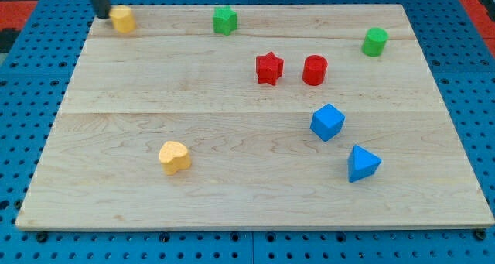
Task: Place green circle to the right of the green star
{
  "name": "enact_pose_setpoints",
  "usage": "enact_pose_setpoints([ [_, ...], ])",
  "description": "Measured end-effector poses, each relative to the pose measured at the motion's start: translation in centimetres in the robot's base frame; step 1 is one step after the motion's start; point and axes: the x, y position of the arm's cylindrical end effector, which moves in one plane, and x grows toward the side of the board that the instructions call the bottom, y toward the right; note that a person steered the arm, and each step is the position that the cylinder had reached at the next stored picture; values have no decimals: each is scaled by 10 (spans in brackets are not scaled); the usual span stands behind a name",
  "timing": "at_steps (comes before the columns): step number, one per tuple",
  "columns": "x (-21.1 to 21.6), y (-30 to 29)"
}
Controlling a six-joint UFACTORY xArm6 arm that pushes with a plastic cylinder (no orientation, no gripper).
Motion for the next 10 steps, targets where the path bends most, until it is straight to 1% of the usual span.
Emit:
enact_pose_setpoints([
  [1, 16, 12],
  [2, 103, 36],
  [3, 126, 107],
  [4, 98, 171],
  [5, 83, 262],
  [6, 85, 370],
  [7, 125, 421],
  [8, 92, 464],
  [9, 71, 455],
  [10, 42, 425],
])
